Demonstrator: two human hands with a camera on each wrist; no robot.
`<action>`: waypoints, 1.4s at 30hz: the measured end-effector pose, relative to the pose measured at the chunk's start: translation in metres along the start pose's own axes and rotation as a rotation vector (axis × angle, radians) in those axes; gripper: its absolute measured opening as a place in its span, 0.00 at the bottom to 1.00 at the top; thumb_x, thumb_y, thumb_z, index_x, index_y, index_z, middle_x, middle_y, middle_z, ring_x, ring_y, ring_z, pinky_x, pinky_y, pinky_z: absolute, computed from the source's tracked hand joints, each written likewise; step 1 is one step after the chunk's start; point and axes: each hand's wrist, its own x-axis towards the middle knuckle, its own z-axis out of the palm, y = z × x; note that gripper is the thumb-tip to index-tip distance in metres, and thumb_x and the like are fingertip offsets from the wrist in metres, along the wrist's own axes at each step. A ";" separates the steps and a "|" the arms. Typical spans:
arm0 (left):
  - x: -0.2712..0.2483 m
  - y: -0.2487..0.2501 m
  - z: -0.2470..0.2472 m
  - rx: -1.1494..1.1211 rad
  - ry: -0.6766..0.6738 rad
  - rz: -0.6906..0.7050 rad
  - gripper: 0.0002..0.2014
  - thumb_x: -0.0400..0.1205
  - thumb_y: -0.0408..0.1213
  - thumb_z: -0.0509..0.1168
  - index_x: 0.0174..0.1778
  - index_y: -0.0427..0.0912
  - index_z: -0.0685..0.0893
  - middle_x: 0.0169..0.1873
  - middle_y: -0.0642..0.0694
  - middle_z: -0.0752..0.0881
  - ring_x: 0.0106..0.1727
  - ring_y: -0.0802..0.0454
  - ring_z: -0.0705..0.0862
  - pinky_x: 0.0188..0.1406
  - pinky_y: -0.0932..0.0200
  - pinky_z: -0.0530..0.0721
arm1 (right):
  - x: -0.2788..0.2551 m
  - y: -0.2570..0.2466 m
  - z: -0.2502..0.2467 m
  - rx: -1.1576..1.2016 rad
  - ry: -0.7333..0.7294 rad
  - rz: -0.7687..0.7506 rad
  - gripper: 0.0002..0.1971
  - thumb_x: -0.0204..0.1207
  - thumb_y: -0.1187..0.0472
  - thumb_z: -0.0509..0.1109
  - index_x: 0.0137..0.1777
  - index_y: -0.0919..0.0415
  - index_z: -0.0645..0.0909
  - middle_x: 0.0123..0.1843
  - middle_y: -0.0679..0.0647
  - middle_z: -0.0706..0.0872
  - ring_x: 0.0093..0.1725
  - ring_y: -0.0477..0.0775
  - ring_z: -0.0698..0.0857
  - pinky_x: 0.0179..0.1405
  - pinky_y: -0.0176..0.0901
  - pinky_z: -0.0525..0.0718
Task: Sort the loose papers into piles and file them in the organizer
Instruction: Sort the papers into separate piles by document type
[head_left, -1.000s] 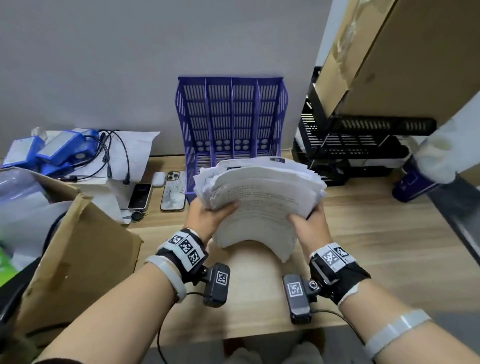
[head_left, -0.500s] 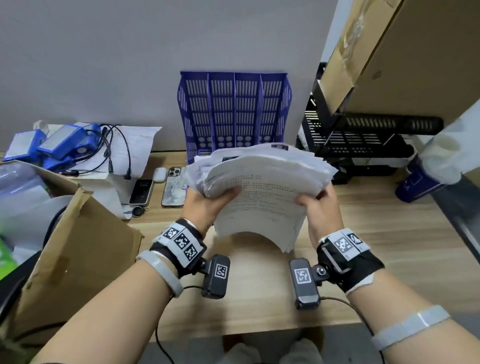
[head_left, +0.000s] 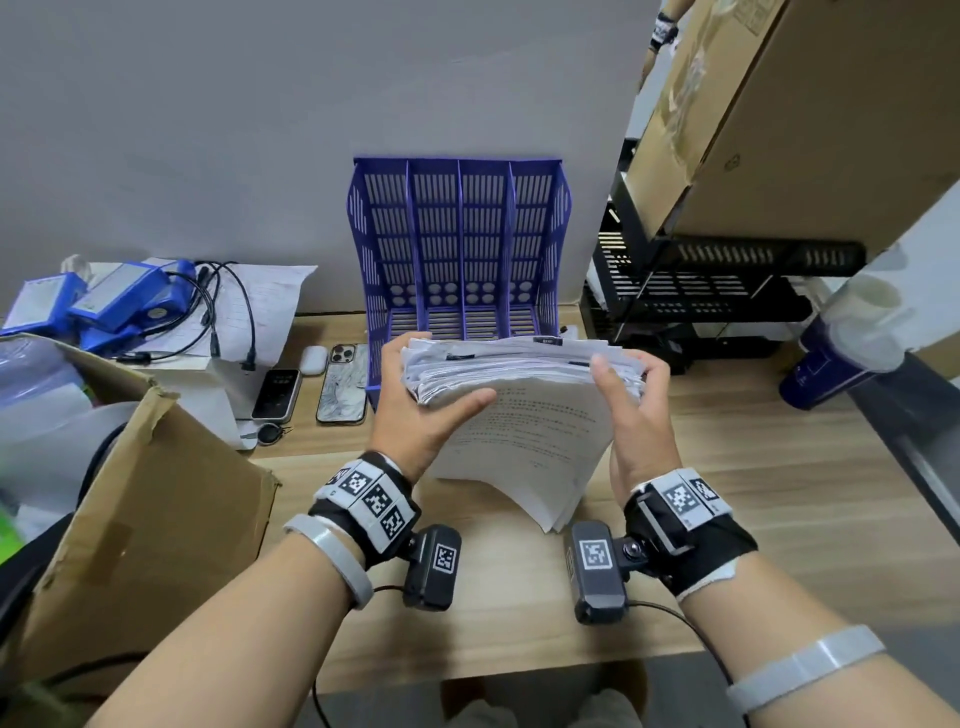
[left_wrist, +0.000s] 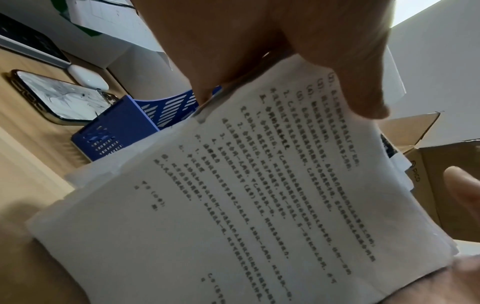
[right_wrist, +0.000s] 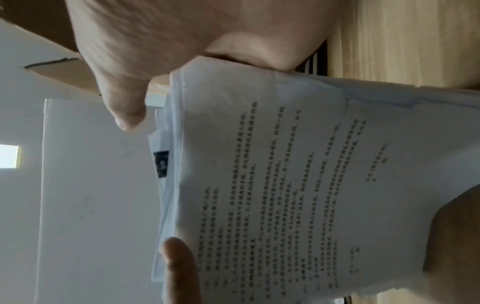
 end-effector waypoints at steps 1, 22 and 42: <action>-0.001 0.001 0.002 -0.006 0.013 0.001 0.41 0.64 0.48 0.84 0.68 0.46 0.69 0.60 0.42 0.83 0.62 0.49 0.86 0.68 0.41 0.83 | 0.001 -0.002 0.003 -0.040 0.023 0.006 0.32 0.65 0.37 0.78 0.61 0.52 0.72 0.58 0.59 0.87 0.48 0.49 0.89 0.47 0.50 0.89; 0.021 0.016 0.017 -0.129 0.322 -0.135 0.05 0.81 0.39 0.66 0.43 0.42 0.84 0.39 0.53 0.83 0.41 0.55 0.78 0.41 0.57 0.74 | 0.001 -0.003 -0.010 -0.191 -0.198 -0.088 0.41 0.61 0.45 0.83 0.71 0.48 0.67 0.62 0.48 0.82 0.57 0.44 0.87 0.54 0.40 0.87; 0.023 -0.032 -0.016 0.186 -0.210 -0.134 0.24 0.69 0.41 0.82 0.61 0.46 0.87 0.53 0.51 0.91 0.55 0.58 0.89 0.63 0.44 0.87 | 0.020 -0.025 -0.018 -0.288 -0.217 -0.162 0.07 0.74 0.59 0.79 0.52 0.55 0.91 0.49 0.54 0.94 0.53 0.57 0.92 0.59 0.62 0.88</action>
